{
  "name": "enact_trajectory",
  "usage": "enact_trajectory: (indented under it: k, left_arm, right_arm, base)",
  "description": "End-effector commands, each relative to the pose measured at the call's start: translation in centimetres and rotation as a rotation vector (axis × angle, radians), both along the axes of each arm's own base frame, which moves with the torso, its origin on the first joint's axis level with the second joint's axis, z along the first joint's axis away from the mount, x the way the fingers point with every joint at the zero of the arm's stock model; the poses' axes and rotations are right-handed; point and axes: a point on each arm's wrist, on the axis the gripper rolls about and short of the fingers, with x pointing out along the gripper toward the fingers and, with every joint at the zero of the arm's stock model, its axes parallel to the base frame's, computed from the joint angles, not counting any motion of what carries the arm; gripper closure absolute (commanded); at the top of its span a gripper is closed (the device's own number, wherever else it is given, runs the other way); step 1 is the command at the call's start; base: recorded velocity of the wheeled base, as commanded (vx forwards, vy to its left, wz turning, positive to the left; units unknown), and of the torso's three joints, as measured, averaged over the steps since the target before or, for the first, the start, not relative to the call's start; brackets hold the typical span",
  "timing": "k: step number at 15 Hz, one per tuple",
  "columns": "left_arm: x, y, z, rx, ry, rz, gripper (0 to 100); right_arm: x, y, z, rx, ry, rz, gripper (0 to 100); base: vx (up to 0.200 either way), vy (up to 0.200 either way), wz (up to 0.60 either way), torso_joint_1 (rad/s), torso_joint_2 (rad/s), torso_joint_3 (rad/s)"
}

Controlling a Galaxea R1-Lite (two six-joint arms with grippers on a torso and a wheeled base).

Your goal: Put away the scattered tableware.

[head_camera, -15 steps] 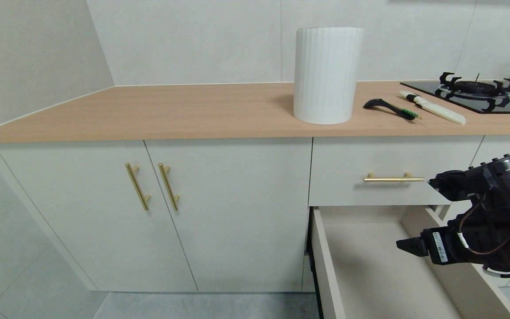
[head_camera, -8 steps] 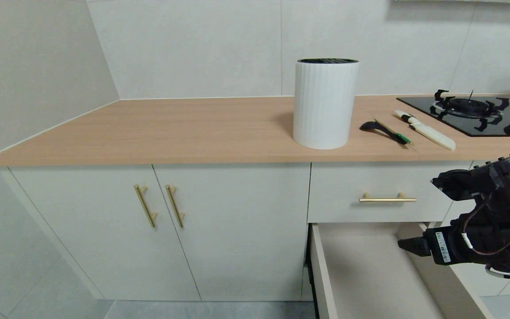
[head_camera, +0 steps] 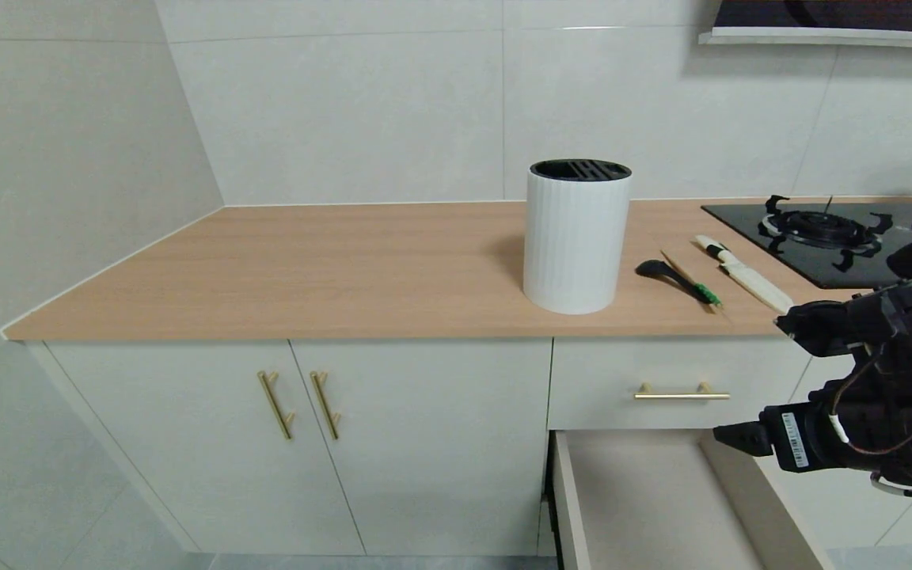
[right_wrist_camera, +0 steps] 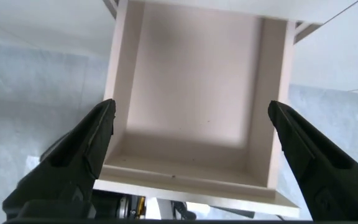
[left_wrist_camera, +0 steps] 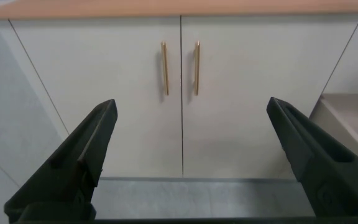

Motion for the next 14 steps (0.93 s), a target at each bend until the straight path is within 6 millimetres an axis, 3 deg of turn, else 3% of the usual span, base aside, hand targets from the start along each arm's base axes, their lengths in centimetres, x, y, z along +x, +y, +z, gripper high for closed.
enact_trajectory:
  k: [1,4,6,9,12,14]
  left_arm:
    - [0.0,0.0,0.0,0.000,0.002,0.001,0]
    - [0.0,0.0,0.0,0.000,0.002,0.001,0]
    - [0.0,0.0,0.0,0.000,0.002,0.001,0]
    - [0.0,0.0,0.0,0.000,0.002,0.001,0]
    - [0.0,0.0,0.0,0.000,0.002,0.001,0]
    - [0.0,0.0,0.0,0.000,0.002,0.001,0]
  right_arm:
    - [0.0,0.0,0.0,-0.001,-0.002,-0.003,0]
    - [1.1,0.1,1.8,-0.021,-0.105,-0.020,0]
    - [3.6,0.1,3.5,0.002,-0.174,-0.049,0]
    - [9.4,1.0,5.3,0.022,-0.247,-0.091,0]
    - [12.7,0.6,3.7,0.020,-0.239,-0.132,0]
    - [14.8,-1.0,1.6,0.004,-0.232,-0.194,0]
  base:
    - [0.000,0.000,0.00,0.080,-0.20,-0.100]
    - [0.000,0.000,0.00,0.026,-0.06,-0.036]
    - [0.000,0.000,0.00,0.000,0.00,0.000]
    - [0.000,0.000,0.00,0.000,0.00,0.000]
    - [0.000,0.000,0.00,0.000,0.00,0.000]
    - [0.000,0.000,0.00,0.000,0.00,0.000]
